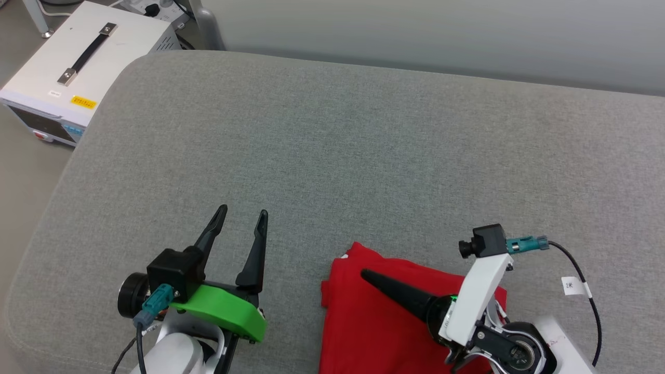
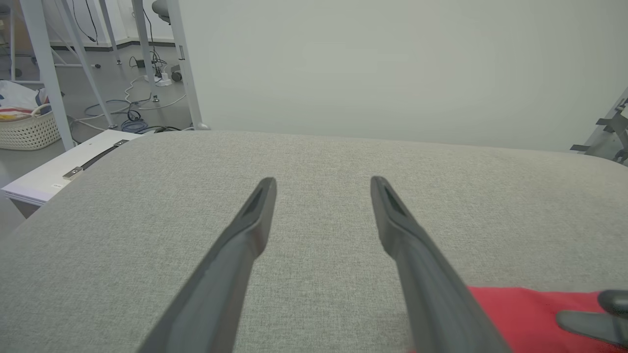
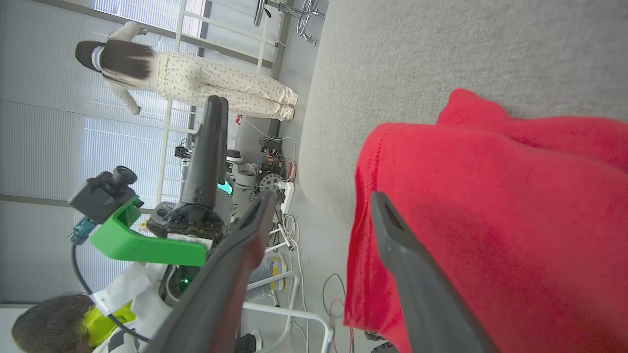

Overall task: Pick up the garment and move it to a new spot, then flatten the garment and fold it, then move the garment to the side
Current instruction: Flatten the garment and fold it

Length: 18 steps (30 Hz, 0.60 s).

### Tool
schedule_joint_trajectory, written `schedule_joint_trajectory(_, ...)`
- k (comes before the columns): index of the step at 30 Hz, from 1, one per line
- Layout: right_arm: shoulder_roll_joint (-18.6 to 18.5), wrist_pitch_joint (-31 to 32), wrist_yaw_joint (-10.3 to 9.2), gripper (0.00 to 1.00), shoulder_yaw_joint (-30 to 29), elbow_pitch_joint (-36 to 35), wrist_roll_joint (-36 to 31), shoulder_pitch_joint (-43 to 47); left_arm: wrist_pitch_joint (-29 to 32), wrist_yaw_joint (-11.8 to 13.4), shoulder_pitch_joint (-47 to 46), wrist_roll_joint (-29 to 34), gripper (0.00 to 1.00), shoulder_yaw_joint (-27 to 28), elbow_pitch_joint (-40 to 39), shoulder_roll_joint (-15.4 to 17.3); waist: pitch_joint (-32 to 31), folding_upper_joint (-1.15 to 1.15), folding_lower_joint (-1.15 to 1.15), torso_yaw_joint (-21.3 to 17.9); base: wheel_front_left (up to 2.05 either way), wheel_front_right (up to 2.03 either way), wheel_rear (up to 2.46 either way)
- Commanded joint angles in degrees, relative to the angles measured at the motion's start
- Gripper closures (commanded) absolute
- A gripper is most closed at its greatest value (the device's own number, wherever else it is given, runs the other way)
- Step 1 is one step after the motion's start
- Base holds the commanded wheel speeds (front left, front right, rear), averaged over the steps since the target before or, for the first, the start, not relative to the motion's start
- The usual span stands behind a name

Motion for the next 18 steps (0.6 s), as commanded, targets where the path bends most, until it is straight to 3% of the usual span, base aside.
schedule_joint_trajectory(1,-1.3,-1.1,0.02,0.00,0.5,-1.1,-1.7,-0.6,-0.3,-0.2,-0.3,0.9,0.00,0.3,-0.1,-0.1,-0.6,0.00,0.00,-0.4,0.00,0.00,0.00)
schedule_joint_trajectory(6,-5.3,-7.7,0.02,0.00,0.4,-4.9,-10.5,-0.2,-0.4,0.2,0.2,1.1,0.00,0.4,-0.3,0.4,-1.5,0.00,0.00,-1.2,0.00,0.00,0.00)
schedule_joint_trajectory(10,-7.4,-14.4,0.02,0.00,-4.2,-4.1,-21.0,1.5,-0.4,0.9,1.0,1.1,0.00,0.8,-0.5,0.9,-2.6,0.00,0.00,-2.2,0.00,0.00,0.00)
schedule_joint_trajectory(18,-6.0,-22.6,0.02,0.00,-16.9,-4.8,-39.9,6.4,-0.2,3.0,3.3,1.4,0.00,1.6,-0.5,2.0,-5.7,0.00,0.00,-5.0,0.00,0.00,0.00)
